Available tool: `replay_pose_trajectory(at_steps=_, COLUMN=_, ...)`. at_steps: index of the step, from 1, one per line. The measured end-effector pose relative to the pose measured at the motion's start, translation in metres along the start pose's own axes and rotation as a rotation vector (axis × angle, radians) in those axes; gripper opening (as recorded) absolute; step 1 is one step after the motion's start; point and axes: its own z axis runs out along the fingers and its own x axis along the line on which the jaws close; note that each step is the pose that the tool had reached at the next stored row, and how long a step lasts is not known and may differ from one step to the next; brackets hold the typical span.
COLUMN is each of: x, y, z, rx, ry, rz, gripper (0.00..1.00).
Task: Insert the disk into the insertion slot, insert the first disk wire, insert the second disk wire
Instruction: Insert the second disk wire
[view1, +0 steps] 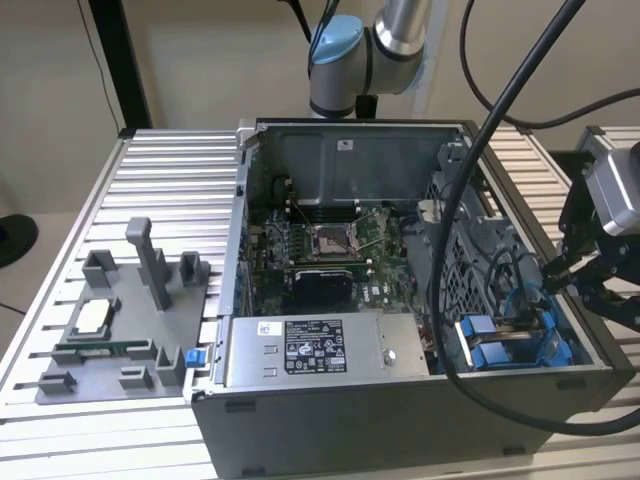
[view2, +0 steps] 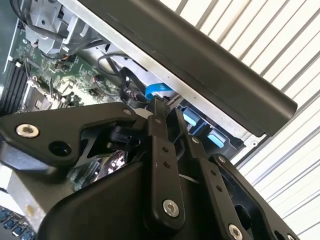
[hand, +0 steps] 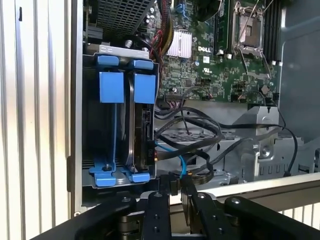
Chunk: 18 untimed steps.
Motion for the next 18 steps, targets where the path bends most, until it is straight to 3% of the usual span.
replay_pose_trajectory(at_steps=1, x=-0.0001, y=0.0000, z=0.0000, rx=0.0000, ry=-0.0010, rz=0.000, gripper=0.00)
replay_pose_trajectory(at_steps=6, x=0.0002, y=0.0000, z=0.0003, rx=0.0001, ry=-0.0057, rz=0.000, gripper=0.00)
replay_pose_trajectory(at_steps=11, x=-0.0008, y=0.0014, z=-0.0020, rx=0.0014, ry=-0.0058, rz=0.003, gripper=0.00)
replay_pose_trajectory(at_steps=18, x=-0.0032, y=0.0119, z=-0.0073, rx=0.0047, ry=-0.0055, rz=0.011, gripper=0.00)
